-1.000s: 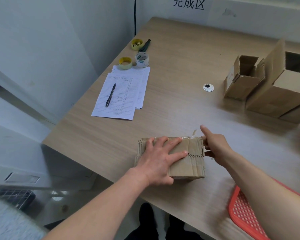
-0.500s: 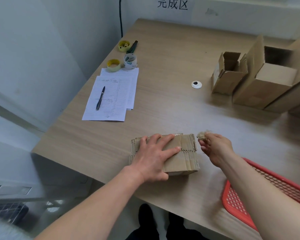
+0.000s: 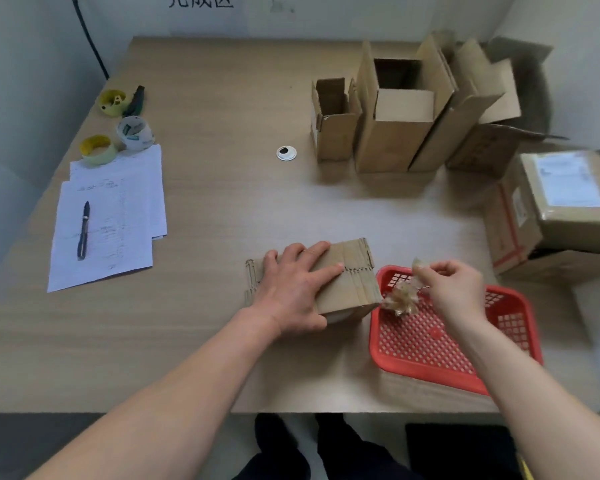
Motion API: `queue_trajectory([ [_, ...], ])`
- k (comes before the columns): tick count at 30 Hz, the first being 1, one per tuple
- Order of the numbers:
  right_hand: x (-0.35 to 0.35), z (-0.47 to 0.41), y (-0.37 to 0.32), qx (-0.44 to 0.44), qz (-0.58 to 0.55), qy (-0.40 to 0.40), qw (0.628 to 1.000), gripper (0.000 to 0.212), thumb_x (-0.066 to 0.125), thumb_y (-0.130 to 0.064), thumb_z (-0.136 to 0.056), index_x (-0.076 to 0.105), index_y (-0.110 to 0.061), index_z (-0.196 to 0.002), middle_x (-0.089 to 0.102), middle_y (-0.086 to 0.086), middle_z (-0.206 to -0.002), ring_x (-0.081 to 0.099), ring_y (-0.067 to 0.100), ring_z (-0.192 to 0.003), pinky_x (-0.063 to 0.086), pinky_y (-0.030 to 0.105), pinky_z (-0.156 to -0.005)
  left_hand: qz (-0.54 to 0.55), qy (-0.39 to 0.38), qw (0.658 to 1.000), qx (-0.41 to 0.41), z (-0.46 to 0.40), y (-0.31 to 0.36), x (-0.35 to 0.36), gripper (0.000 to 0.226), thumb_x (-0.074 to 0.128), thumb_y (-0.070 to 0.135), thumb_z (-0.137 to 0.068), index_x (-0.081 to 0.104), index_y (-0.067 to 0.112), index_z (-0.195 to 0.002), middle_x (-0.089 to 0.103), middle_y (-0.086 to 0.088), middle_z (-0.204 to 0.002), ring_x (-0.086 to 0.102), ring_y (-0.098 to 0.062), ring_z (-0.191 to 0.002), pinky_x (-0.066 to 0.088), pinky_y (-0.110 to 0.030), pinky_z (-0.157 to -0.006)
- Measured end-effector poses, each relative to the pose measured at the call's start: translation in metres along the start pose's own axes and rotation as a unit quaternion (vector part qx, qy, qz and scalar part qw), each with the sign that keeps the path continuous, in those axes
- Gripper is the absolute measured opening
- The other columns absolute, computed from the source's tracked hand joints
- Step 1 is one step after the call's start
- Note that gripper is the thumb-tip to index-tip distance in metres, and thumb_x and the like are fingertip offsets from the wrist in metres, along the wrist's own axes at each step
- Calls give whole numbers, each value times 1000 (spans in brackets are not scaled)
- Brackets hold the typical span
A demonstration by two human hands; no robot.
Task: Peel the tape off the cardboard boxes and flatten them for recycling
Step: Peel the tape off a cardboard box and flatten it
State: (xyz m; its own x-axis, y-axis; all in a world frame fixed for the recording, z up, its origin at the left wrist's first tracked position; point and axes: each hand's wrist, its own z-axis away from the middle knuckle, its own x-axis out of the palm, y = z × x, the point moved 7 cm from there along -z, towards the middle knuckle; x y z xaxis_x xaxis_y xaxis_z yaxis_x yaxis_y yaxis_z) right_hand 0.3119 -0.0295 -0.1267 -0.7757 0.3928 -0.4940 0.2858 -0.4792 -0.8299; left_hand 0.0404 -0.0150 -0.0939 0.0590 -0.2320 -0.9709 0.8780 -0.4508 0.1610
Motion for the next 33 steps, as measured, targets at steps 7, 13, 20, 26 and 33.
queue_trajectory([
  [7,28,5,32,-46,164,-29,985,24,76,-46,-82,68,-24,-80,70,-11,-70,66,14,-76,50,36,-78,-6,6,1000,-3,-4,4,3,94,69,56,-60,32,49,-146,13,9,-162,21,-27,-138,21,-52,-108],
  [13,59,3,51,-70,235,-51,968,9,77,-31,-83,77,-23,-78,68,9,-95,64,30,-95,45,34,-78,-7,13,1000,-10,-3,2,5,95,68,57,-56,35,49,-145,16,8,-162,24,-27,-136,23,-53,-107],
  [20,67,7,50,-159,325,-106,926,9,73,-20,-87,75,-12,-89,55,10,-93,59,38,-90,40,37,-72,0,21,1000,-12,-3,1,6,94,69,55,-55,38,49,-144,20,7,-162,27,-28,-135,24,-55,-106],
  [26,69,17,45,-193,368,-149,897,21,60,-30,-97,72,-13,-101,55,9,-101,60,39,-93,45,39,-76,-2,14,1000,-12,-3,0,4,94,68,57,-57,35,50,-145,16,8,-163,26,-28,-138,23,-55,-108],
  [33,54,35,41,-185,398,-217,872,40,45,-27,-100,51,-24,-139,54,4,-138,53,28,-125,44,38,-99,-1,16,1000,-6,-2,2,2,93,68,57,-61,30,50,-146,12,9,-163,22,-26,-139,20,-53,-109],
])
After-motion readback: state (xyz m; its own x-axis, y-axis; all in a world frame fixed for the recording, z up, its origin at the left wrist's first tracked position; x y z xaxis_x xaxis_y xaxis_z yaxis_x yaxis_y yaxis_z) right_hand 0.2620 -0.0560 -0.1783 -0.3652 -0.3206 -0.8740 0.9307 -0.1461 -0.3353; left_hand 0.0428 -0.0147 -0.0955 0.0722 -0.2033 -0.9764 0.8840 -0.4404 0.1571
